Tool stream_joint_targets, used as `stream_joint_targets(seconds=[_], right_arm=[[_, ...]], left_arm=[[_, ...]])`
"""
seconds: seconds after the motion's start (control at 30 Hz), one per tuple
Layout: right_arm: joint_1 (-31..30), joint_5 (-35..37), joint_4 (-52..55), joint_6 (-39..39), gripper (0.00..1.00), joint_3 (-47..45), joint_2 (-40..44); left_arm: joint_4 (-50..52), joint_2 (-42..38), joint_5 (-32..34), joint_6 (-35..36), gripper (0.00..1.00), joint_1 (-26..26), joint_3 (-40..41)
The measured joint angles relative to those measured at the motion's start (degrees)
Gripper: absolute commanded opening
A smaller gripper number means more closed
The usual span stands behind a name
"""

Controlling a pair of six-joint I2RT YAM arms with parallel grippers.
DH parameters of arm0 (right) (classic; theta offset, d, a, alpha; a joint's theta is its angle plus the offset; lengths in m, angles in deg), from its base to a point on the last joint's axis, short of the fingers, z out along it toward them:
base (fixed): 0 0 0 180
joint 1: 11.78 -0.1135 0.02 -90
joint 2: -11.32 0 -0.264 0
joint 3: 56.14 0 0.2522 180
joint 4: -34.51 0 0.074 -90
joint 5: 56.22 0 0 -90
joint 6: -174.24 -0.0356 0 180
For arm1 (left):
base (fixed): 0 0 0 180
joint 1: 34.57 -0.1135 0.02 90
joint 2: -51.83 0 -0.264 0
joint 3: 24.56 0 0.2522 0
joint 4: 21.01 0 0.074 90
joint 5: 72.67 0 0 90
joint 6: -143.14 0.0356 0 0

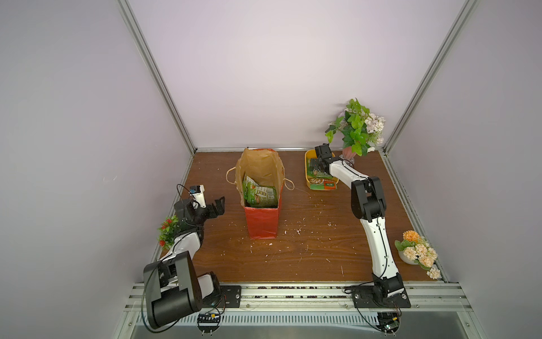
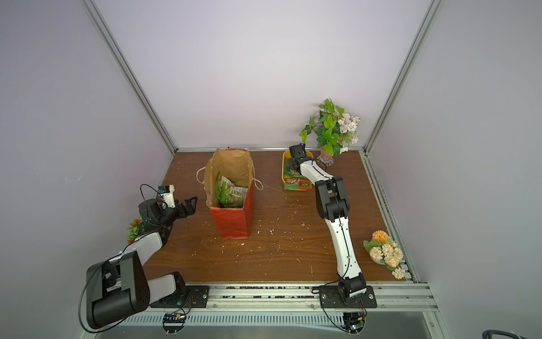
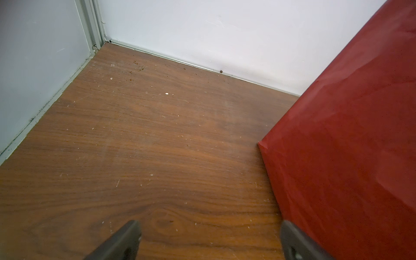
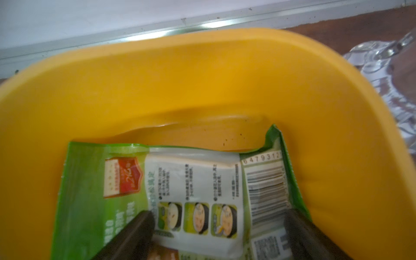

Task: Place the condiment packets inside the bag
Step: Pick up the condiment packet from the storage box.

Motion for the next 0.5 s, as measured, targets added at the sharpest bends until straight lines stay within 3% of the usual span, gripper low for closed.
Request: stream_joint_targets(seconds=[0.2, 0.5], right_arm=[[0.5, 0.0, 1.7, -1.6, 0.82, 5.6, -3.2], [1.9, -2.2, 1.3, -3.9, 0.44, 5.7, -3.4]], left_arm=[[0.0, 0.0, 0.0, 0.0, 1.0, 0.0, 0.0], [0.0, 0.0, 0.0, 0.0, 1.0, 0.0, 0.0]])
